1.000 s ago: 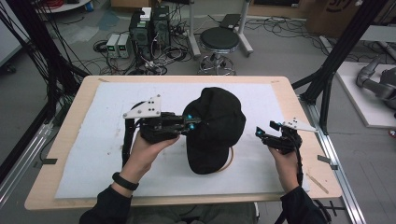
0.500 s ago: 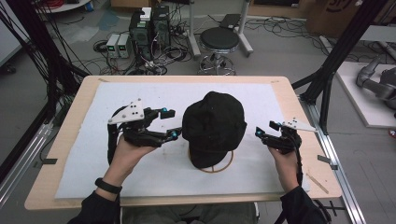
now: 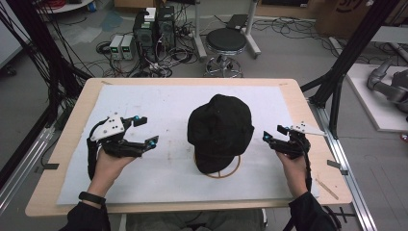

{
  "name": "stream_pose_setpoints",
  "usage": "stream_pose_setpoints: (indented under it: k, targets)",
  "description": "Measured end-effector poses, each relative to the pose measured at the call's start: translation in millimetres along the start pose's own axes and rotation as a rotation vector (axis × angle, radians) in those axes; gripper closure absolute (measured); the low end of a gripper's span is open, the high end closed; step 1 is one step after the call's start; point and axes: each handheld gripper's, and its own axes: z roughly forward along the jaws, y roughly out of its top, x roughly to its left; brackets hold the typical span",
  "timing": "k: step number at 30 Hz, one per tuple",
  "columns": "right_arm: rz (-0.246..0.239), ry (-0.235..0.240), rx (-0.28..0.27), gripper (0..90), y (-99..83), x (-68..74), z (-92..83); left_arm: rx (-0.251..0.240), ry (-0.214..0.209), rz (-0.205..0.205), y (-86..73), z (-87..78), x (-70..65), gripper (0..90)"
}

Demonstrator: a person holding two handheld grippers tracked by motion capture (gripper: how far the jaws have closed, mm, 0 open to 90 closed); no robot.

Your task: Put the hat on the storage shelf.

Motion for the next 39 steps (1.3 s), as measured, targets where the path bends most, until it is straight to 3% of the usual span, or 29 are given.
stream_pose_setpoints:
  k: [3, 4, 5, 7, 8, 16, 19, 21, 26, 39]
  targets:
    - [0.001, -0.003, -0.003, 29.1, -0.3, -0.7, -0.6, 0.025, 0.067, -0.023, -14.6, -7.5, 10.3, 21.9]
    - [0.002, -0.006, -0.005, 29.1, -0.6, -2.0, -1.4, 0.024, 0.081, -0.044, -19.1, -9.6, 13.9, 21.7]
    - [0.006, -0.006, -0.004, 29.1, -0.7, -2.4, -1.8, 0.031, 0.109, -0.091, -26.4, -13.8, 21.1, 21.7]
    - [0.007, -0.009, -0.005, 29.1, -1.0, -3.3, -2.3, 0.027, 0.124, -0.106, -28.8, -15.2, 22.8, 21.5]
    - [0.01, -0.011, -0.004, 29.1, -1.2, -3.8, -2.6, 0.024, 0.157, -0.134, -34.1, -18.8, 27.7, 21.5]
    - [0.014, -0.011, -0.006, 29.0, -2.3, -4.7, -3.2, 0.078, 0.255, -0.177, -49.0, -26.1, 38.8, 21.8]
    - [0.009, -0.013, -0.006, 29.0, -2.7, -4.8, -4.0, 0.091, 0.27, -0.198, -52.0, -28.6, 42.6, 22.1]
    - [0.005, -0.018, -0.004, 28.9, -3.2, -5.4, -4.2, 0.09, 0.253, -0.235, -54.7, -30.0, 46.1, 23.5]
    - [0.008, -0.019, -0.003, 28.9, -3.7, -6.5, -4.6, 0.109, 0.263, -0.239, -56.7, -30.1, 48.0, 23.5]
    - [0.005, -0.022, -0.002, 28.9, -3.9, -6.3, -4.8, 0.105, 0.273, -0.249, -56.7, -31.1, 48.1, 23.5]
